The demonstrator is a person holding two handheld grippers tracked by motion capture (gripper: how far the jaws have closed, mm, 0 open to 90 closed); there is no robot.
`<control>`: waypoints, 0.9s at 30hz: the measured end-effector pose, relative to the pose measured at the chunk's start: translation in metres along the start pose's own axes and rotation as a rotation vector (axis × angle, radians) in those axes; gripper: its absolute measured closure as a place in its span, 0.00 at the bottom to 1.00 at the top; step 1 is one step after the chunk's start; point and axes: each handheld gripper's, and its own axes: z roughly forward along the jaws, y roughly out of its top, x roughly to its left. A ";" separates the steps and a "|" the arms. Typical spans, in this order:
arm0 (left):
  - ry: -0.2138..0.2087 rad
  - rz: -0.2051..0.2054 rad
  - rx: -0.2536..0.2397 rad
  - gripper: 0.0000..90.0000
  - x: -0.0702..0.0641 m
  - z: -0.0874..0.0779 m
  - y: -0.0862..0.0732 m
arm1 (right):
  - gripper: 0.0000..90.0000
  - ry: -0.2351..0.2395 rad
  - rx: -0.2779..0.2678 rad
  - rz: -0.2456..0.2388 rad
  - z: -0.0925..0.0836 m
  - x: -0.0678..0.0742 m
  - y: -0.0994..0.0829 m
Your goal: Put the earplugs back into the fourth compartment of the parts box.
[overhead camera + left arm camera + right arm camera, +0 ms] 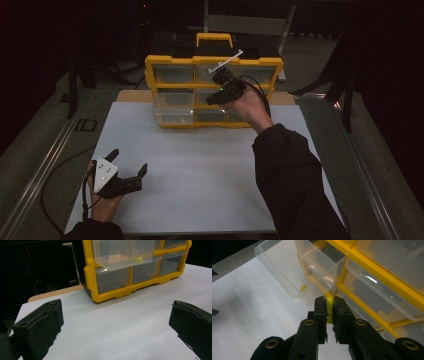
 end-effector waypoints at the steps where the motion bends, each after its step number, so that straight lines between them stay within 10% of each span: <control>1: 0.000 0.000 0.000 0.00 0.000 0.000 0.000 | 0.91 0.000 -0.006 0.004 0.000 -0.002 0.002; 27: -0.002 -0.001 0.000 0.00 0.000 0.000 0.000 | 0.90 -0.004 -0.062 0.033 0.011 -0.005 0.021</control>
